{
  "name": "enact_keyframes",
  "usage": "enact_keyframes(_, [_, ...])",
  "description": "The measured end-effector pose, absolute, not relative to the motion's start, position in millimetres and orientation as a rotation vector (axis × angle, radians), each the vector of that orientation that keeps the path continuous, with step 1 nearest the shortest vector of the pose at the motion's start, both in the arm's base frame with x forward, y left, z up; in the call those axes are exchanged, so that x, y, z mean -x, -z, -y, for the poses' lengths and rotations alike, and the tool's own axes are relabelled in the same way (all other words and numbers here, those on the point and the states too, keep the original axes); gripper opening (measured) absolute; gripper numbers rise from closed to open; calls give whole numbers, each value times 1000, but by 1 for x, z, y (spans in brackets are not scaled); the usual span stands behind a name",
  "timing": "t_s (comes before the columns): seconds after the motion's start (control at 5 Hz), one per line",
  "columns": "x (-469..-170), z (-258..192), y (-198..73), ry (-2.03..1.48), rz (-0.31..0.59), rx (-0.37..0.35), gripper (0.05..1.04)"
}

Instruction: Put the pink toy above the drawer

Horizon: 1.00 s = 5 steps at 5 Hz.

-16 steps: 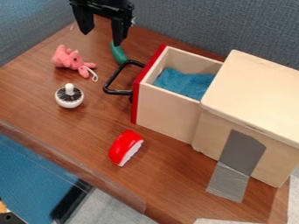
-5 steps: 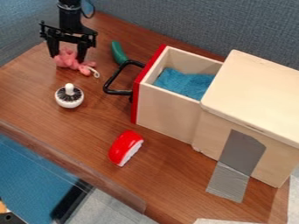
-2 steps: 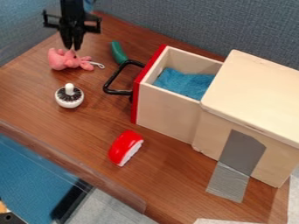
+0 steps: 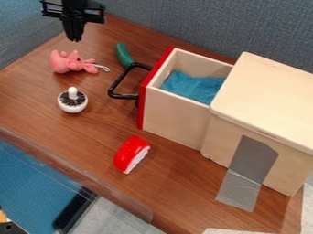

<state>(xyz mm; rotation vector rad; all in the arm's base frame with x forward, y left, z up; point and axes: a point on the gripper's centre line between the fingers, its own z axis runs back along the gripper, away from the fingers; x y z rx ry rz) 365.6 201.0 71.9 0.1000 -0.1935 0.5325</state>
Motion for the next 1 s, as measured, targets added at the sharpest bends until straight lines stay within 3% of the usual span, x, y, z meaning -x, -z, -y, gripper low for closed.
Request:
enact_keyframes(0.2, [-366,-202,-72,-517,195,-105,215])
enact_keyframes(0.6, [-367,-206,-42,-478,160,-125,792])
enact_keyframes(0.8, [-365,-205,-29,-472,128,-136,1002])
enact_keyframes(1.0, [-364,-205,-20,-480,100,-143,952])
